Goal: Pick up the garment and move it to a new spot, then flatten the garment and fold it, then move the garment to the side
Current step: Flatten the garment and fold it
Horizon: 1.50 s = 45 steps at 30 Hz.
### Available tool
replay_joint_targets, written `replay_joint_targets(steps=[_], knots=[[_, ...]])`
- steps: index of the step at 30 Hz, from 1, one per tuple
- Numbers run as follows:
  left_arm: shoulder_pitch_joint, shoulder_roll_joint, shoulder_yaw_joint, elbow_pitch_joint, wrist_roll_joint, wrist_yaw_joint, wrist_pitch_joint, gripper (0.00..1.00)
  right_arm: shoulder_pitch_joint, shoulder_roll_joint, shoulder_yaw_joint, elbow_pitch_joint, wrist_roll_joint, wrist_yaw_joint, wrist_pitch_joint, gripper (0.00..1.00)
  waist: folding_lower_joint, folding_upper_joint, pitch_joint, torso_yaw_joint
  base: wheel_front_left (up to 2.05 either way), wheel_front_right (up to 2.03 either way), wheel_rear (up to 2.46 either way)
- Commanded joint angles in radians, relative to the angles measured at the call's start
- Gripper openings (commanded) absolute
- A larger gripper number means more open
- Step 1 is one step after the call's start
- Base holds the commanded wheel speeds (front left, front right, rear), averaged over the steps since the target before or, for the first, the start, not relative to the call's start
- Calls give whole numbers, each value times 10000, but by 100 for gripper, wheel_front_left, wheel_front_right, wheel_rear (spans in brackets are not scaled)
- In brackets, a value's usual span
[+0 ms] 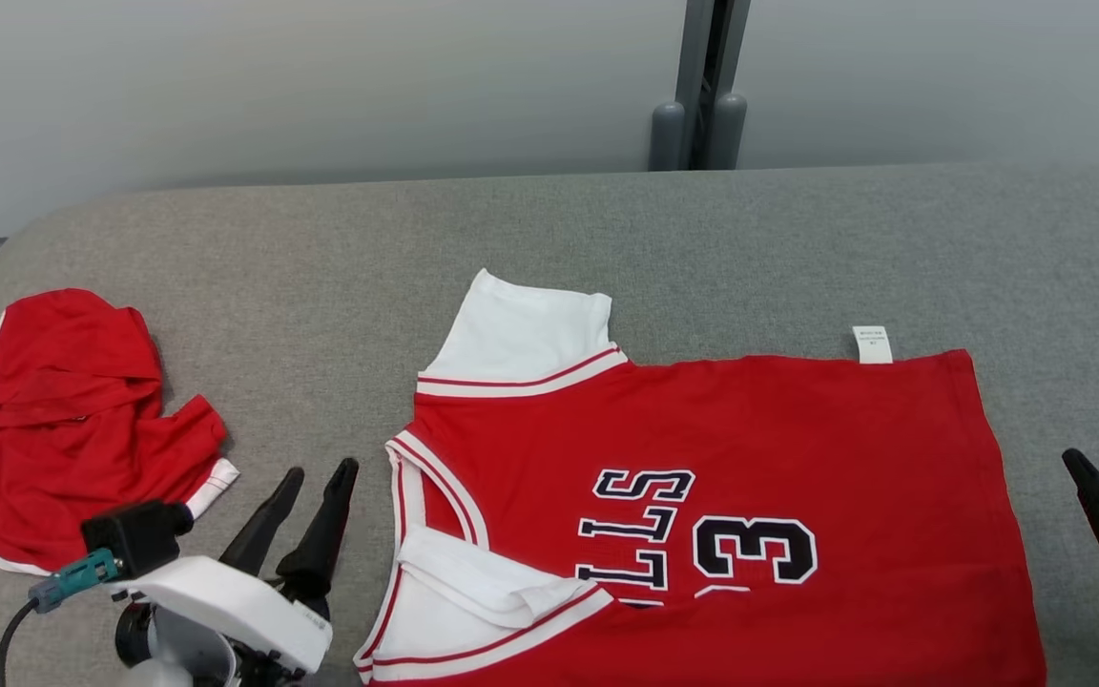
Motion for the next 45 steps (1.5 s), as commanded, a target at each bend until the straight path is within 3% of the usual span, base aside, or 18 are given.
replay_joint_targets(steps=[1, 3, 7, 12, 23, 36, 45], knots=[[-271, -130, 128, 13, -81, -84, -209, 100, -187, 30, 6, -26, -281, 4, -294, 100, 0, -1, 208, -91, 0, 0, 0], [-617, -234, 190, 143, 118, -119, -553, 100, -420, 97, 28, -84, -705, 4, -776, 100, 0, -1, 439, -159, 0, 0, 0], [-1873, -442, 53, 906, 1081, 362, -1118, 100, -1226, 416, -77, -82, -1857, 4, -2010, 100, 0, -1, 1327, -478, 0, 0, 0], [-3430, -545, -248, 1893, 2093, 754, -1402, 100, -2400, 1056, -69, 196, -3207, 2, -2403, 100, 0, -1, 2370, -875, 0, 0, 0], [-6312, -620, -1041, 4304, 3222, 417, -924, 100, -3916, 1935, 8, 722, -4394, 2, -2536, 100, 0, -1, 3446, -1273, 0, 0, 0], [-8898, -1057, -2102, 7110, 4065, -311, 19, 100, -3610, 2234, -298, 831, -4115, 2, -2544, 100, 0, -1, 3934, -1645, 0, 0, 0], [-9854, -1242, -2814, 8450, 4692, -470, 307, 100, -3769, 2363, -278, 766, -4144, 2, -2547, 100, 0, -1, 4181, -1767, 0, 0, 0]])
